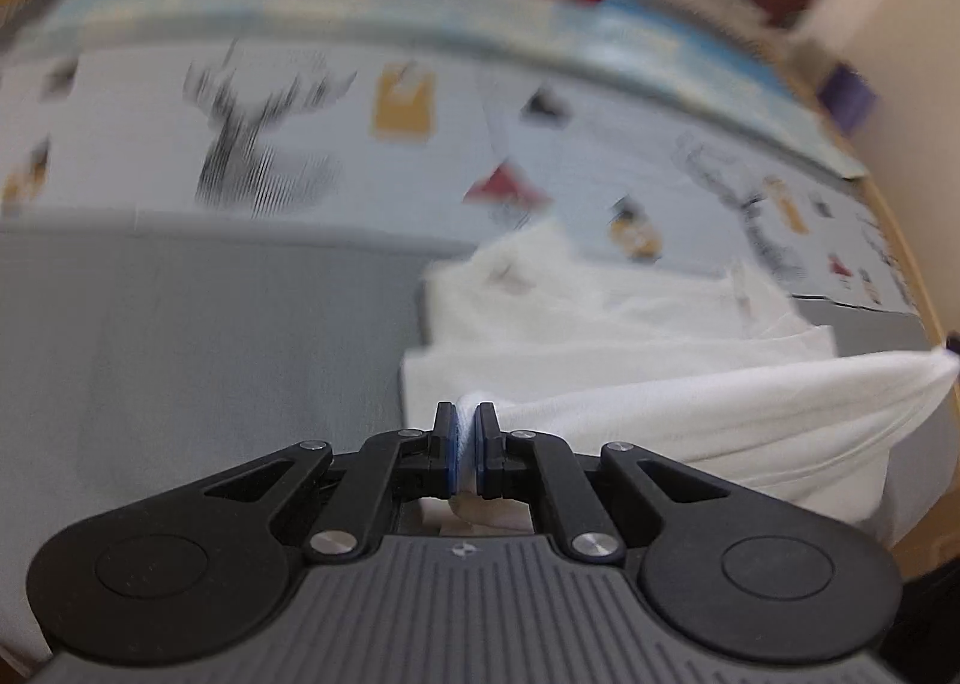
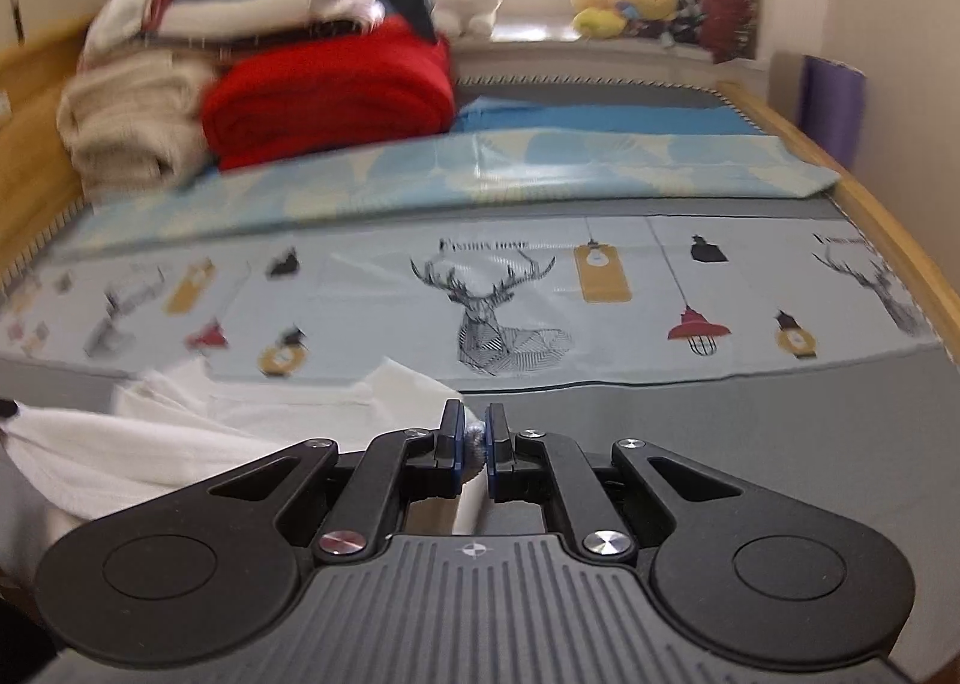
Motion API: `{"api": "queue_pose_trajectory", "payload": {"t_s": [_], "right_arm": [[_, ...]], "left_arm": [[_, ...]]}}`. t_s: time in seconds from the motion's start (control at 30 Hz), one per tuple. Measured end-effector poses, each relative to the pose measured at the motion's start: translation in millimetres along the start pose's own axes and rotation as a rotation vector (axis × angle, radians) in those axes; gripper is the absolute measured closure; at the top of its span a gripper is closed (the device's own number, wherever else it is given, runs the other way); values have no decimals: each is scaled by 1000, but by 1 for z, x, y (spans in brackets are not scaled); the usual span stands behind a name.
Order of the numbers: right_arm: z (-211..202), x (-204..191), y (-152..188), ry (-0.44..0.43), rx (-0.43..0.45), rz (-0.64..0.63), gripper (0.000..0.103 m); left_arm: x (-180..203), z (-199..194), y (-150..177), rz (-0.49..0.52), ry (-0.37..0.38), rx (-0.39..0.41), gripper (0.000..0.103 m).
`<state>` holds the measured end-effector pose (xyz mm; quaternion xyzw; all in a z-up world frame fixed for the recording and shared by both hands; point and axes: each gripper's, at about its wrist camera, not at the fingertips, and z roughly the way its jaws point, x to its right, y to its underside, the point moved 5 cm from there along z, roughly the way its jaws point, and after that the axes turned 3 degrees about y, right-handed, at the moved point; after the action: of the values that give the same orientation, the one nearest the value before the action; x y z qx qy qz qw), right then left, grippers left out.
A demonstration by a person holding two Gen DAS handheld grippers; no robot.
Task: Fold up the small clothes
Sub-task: 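Lift the hem with both grippers and fold it toward the collar, then open both grippers to release the folded hem onto the shirt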
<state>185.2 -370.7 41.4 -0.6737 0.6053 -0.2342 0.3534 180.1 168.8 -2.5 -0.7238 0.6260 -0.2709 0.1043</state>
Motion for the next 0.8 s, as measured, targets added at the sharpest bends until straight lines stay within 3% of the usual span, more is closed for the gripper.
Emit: {"api": "queue_pose_trajectory", "payload": {"t_s": [0.07,0.2,0.33,0.43,0.57,0.67,0.8], "right_arm": [[28,0,5,4,-46,-44,97],[69,3,19,36,-154,-37,97],[90,7,14,33,-186,40,97],[104,7,13,54,-213,61,96],[101,22,-2,120,-125,151,95],[93,33,-2,104,-86,216,95],[91,36,13,85,-98,170,95]], "left_arm": [[-2,5,-8,-14,31,4,97],[-6,22,-14,-9,14,-34,97],[-5,33,-22,-28,5,-41,97],[-6,32,-32,-65,-16,2,93],[-18,21,-40,-128,-10,65,91],[-20,22,-35,-98,-27,28,91],[-23,23,-20,-41,-55,-22,87]]}}
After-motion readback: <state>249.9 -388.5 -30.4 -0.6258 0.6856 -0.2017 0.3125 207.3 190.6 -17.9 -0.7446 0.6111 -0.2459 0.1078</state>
